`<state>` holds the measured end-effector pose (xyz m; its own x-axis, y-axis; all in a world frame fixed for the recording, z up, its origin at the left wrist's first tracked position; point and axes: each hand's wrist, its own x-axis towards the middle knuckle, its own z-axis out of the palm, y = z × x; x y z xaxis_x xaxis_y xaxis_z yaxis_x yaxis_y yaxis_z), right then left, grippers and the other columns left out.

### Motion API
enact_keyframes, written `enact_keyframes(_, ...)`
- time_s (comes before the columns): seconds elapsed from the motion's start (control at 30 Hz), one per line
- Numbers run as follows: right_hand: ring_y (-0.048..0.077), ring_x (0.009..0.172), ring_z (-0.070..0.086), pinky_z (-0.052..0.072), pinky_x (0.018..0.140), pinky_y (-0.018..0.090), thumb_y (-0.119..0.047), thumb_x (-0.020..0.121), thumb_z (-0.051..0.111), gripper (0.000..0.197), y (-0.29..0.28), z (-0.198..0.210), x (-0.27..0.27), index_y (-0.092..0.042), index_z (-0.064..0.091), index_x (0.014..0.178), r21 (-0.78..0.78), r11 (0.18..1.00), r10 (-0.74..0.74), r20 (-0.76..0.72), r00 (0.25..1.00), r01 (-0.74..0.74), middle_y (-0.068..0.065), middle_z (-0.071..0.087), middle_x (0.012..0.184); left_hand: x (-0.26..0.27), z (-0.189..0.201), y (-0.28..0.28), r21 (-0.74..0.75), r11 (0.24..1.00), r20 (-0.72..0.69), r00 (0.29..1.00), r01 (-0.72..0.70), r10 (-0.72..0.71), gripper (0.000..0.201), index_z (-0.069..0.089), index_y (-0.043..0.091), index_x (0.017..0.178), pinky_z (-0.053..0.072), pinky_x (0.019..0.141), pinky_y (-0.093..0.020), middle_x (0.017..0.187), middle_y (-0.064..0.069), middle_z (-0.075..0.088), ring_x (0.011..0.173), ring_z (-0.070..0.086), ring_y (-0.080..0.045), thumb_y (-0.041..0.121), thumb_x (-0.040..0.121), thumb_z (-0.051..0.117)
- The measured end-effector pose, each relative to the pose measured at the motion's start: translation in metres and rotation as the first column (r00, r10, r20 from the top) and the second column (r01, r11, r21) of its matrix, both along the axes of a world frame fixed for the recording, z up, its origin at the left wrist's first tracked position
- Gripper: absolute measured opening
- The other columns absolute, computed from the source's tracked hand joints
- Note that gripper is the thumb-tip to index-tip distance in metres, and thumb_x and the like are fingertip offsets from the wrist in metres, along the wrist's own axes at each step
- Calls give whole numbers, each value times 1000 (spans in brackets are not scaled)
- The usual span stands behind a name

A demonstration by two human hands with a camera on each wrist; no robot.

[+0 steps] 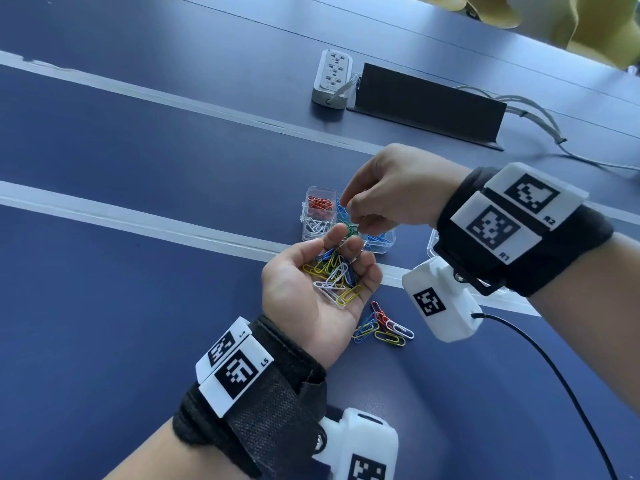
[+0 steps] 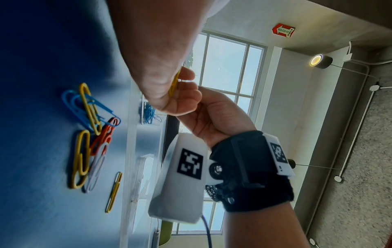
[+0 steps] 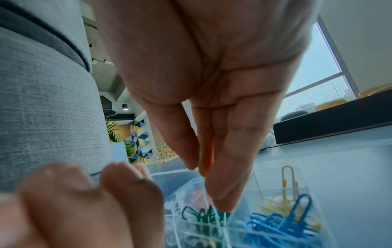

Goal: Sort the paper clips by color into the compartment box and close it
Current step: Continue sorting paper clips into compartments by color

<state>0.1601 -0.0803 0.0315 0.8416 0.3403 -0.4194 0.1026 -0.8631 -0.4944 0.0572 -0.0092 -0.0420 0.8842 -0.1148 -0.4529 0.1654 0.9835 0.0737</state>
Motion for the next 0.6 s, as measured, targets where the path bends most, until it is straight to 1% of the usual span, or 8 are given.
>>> enact_keyframes(0.1,22,75,72,60,74,34,-7,86,52,20,-3,3,-2,-10,71,92,2,1000,11,24,1000,-11,9,73,80,0,0,0,12,1000,-3,1000,-1,1,25,63,5,81,47,67,-32,74,-12,57,59,52,-25,13,83,39)
enact_keyframes(0.23,22,73,71,60,69,35,-6,85,48,25,-11,7,-8,-17,71,88,16,997,74,88,993,-76,5,73,79,0,-1,0,22,1000,34,999,-5,4,29,64,4,85,50,70,-34,76,-14,65,58,62,-26,15,86,37)
enact_keyframes(0.27,20,70,70,60,68,35,-7,84,50,25,-13,8,-10,-20,71,85,45,995,86,123,989,-92,4,73,78,0,-1,0,23,1000,52,999,-3,2,31,64,4,88,51,73,-36,79,-15,67,61,65,-27,15,86,36)
enact_keyframes(0.3,15,65,67,59,65,32,-8,82,52,25,-16,9,-12,-24,71,83,77,991,98,169,981,-112,0,72,75,0,-1,0,25,1000,69,998,0,-2,32,65,4,92,52,76,-37,84,-17,69,65,67,-29,15,87,35)
enact_keyframes(0.37,4,56,59,52,61,23,-10,80,54,24,-21,11,-20,-27,71,83,114,979,136,265,955,-171,-7,68,71,-1,0,0,37,999,97,995,13,-17,36,66,3,99,52,83,-39,95,-18,70,77,68,-31,14,88,34)
enact_keyframes(0.43,4,59,62,50,64,20,-10,80,56,22,-26,12,-29,-26,70,87,89,966,201,323,925,-241,-7,70,74,-2,1,-1,48,999,113,993,24,-29,39,66,0,104,52,88,-43,99,-18,68,81,68,-32,14,88,34)
enact_keyframes(0.5,8,69,65,51,72,23,-10,78,60,21,-30,12,-36,-25,71,88,33,950,279,356,892,-311,-6,72,78,-3,1,-2,60,998,108,994,24,-30,40,66,-3,107,52,87,-48,99,-18,67,79,67,-33,15,87,37)
enact_keyframes(0.6,7,68,60,49,71,22,-11,75,64,18,-37,10,-43,-26,72,80,8,928,346,349,871,-372,-8,70,75,-4,4,-2,77,996,107,993,34,-42,39,65,-2,104,49,92,-48,99,-16,66,87,62,-30,17,89,36)
